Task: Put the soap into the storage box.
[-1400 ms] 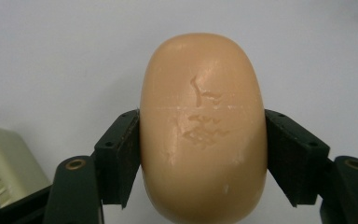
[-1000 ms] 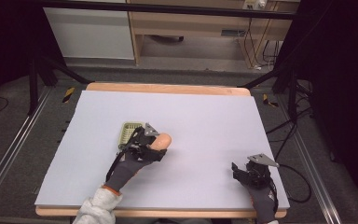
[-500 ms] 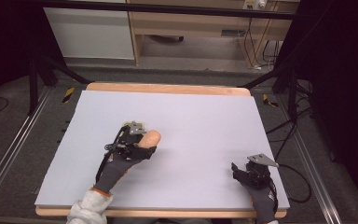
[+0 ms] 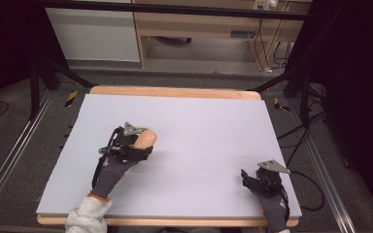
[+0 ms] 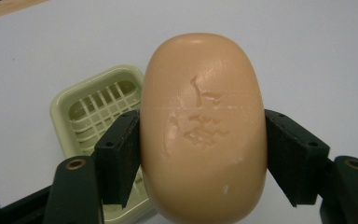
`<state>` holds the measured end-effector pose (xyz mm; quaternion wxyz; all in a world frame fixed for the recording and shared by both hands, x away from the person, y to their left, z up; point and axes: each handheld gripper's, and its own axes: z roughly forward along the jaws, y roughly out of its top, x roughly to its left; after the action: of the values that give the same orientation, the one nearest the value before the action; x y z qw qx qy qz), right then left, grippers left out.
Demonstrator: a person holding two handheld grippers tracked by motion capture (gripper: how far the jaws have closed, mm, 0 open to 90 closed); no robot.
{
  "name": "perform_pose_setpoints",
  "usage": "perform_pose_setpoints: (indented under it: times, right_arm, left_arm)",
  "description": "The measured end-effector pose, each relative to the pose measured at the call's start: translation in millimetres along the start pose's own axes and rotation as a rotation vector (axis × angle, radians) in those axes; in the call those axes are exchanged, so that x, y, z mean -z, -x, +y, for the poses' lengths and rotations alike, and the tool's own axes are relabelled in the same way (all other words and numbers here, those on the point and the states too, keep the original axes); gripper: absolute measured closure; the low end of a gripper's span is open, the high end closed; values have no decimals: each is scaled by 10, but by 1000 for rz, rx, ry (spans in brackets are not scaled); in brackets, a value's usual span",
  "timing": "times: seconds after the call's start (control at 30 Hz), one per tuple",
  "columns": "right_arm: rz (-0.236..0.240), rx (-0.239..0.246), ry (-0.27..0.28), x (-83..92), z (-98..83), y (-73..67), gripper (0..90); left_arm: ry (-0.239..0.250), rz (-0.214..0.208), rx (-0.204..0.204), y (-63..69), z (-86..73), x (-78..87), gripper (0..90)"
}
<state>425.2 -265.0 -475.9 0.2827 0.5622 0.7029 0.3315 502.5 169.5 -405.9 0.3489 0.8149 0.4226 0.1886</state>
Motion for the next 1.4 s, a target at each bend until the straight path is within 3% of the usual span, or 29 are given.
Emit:
perform_pose_setpoints:
  times: [0.3, 0.73, 1.4]
  right_arm:
    - [0, 5, 2, -1, 1, 0, 265]
    - [-1, 2, -1, -5, 3, -3, 265]
    - [1, 4, -2, -8, 4, -7, 266]
  left_arm:
    - [6, 43, 24, -139, 5, -7, 317]
    - [-22, 92, 66, -309, -13, -196, 317]
    - [-77, 107, 100, -399, -95, -415, 316]
